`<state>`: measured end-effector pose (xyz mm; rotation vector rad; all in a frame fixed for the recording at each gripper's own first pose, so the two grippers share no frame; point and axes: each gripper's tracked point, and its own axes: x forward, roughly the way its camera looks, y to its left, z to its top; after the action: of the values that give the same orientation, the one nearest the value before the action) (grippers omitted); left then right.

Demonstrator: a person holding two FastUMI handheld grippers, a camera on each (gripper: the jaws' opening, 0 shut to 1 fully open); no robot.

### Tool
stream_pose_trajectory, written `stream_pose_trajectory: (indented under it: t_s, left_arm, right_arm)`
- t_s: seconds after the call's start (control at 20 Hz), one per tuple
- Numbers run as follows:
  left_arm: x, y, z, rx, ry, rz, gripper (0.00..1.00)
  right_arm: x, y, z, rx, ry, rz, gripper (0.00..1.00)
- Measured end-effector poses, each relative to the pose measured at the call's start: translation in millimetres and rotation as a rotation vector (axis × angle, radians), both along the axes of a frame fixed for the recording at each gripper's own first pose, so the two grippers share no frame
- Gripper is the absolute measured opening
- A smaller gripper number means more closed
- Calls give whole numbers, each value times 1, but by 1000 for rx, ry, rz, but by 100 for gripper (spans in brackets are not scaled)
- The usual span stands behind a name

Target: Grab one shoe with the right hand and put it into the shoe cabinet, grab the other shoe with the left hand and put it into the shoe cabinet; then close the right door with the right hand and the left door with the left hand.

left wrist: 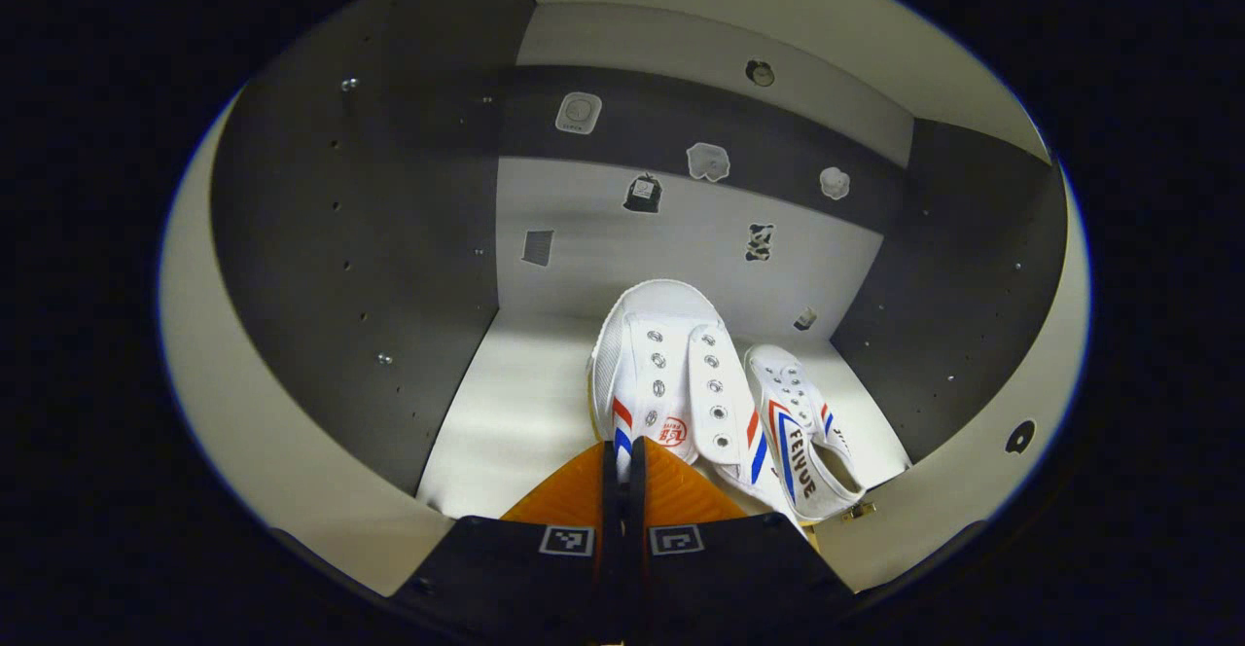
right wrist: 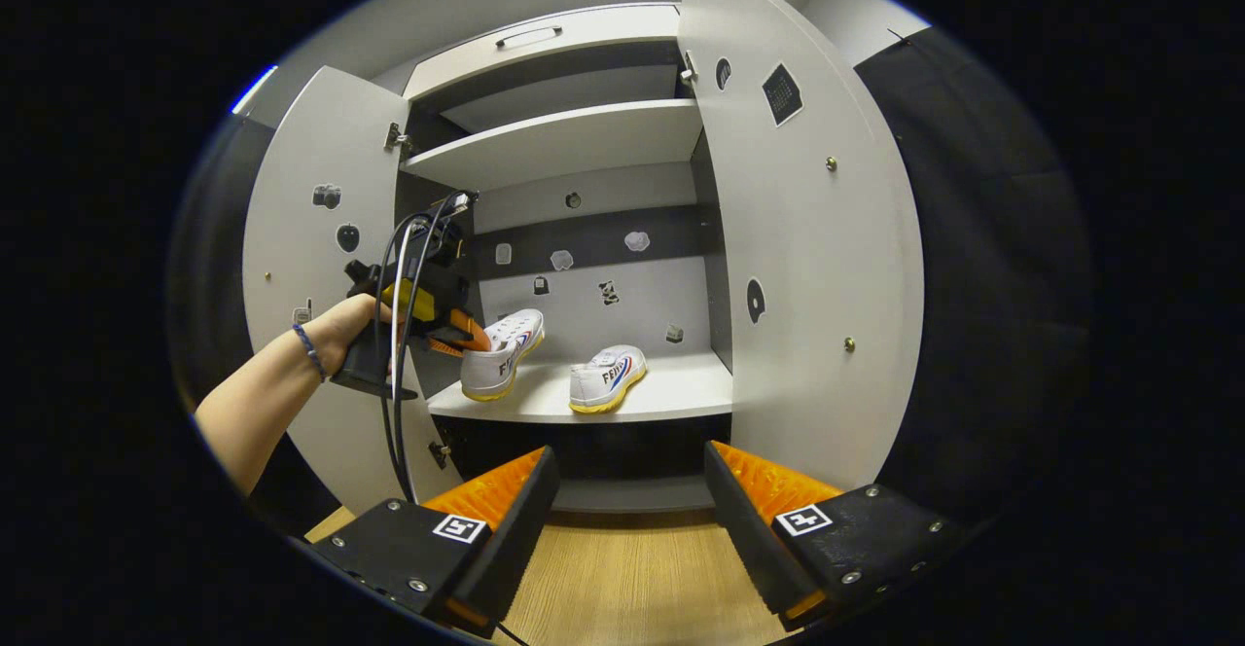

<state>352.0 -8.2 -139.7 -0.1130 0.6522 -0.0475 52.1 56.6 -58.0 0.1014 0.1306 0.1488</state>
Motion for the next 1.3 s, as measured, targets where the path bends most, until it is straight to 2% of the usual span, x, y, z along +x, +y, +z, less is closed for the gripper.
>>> stream_pose_trajectory:
  t_s: [0.15,0.35,0.5,0.55,0.6,0.65,0.7,0.8,0.95,1.0,1.05,1.1,1.2,1.25,1.3]
  left_arm:
    - [22,2,-20,30,26,2,6]
    - [30,-2,-54,-21,101,23,7]
    - [30,-3,-56,-17,95,15,7]
    - [30,-8,-50,-35,75,-4,10]
    - [32,-12,-40,-57,36,-17,18]
    - [33,-9,-27,-47,-11,-15,31]
    - [31,-6,-10,-23,-57,-14,34]
    - [19,-9,24,12,-134,-38,51]
    - [-6,-15,73,38,-246,-54,67]
    - [-15,-13,90,49,-286,-53,76]
    - [-27,-13,103,56,-320,-49,73]
    - [-39,-12,119,62,-353,-45,78]
    - [-67,-15,145,68,-412,-50,81]
    - [-83,-17,156,71,-439,-51,92]
    - [-99,-19,166,73,-464,-51,90]
  right_arm:
    - [4,-2,2,2,-2,-8,92]
    - [7,-5,0,5,3,-21,92]
    - [7,-5,-3,8,9,-23,92]
    - [8,-4,-5,7,11,-22,92]
    - [9,-3,-7,8,13,-20,93]
    - [9,0,-8,10,17,-14,93]
    - [8,3,-8,15,18,-7,93]
    - [6,10,-6,30,17,10,92]
    - [-2,15,0,36,5,27,92]
    - [-4,16,3,36,0,30,92]
    - [-9,16,6,37,-5,32,92]
    - [-14,15,9,36,-11,34,92]
    - [-23,12,13,26,-19,40,92]
    - [-28,8,14,18,-21,39,92]
    - [-34,3,16,13,-24,37,92]
